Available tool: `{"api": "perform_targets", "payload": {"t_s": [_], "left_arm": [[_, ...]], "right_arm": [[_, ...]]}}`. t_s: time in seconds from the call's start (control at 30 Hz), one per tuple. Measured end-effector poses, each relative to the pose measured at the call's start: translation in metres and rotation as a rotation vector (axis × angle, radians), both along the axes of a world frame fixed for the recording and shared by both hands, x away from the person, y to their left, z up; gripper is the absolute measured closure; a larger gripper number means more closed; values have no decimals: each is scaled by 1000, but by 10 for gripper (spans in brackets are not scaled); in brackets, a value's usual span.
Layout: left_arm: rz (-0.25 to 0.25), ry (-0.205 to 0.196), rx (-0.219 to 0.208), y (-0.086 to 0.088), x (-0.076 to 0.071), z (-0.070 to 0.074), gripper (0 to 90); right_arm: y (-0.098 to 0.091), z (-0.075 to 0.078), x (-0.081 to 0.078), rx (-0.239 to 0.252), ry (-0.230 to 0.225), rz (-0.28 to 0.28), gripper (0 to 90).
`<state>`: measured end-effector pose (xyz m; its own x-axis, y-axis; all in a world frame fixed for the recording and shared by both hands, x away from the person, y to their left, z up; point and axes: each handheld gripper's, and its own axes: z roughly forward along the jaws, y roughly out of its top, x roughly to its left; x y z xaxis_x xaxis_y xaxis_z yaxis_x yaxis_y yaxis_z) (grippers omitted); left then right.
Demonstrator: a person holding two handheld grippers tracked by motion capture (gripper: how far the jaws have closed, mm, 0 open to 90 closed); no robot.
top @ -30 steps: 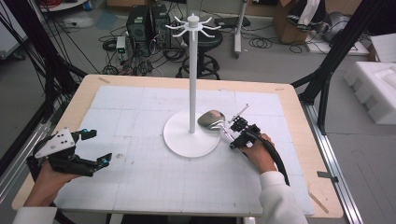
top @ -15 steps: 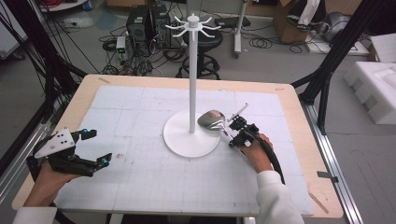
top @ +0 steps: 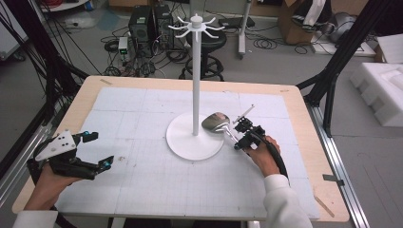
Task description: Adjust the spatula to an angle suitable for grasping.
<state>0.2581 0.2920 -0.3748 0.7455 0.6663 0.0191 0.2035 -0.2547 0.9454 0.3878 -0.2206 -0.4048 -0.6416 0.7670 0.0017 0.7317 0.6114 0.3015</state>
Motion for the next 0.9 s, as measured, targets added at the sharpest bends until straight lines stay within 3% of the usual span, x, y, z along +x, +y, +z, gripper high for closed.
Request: {"api": "perform_targets", "payload": {"t_s": [0.23,0.47,0.7,0.87,0.9], "left_arm": [[2,0,4,0,0,0,18],[4,2,6,1,0,0,18],[8,0,7,1,-1,1,18],[8,-3,8,3,-1,2,18],[11,-4,8,3,-1,2,18]], "right_arm": [[-14,13,-8,49,-23,3,752],[-25,29,-19,78,-54,43,751],[-48,45,-34,127,-71,113,751],[-61,53,-49,168,-97,195,751],[-62,55,-53,174,-111,231,751]]}}
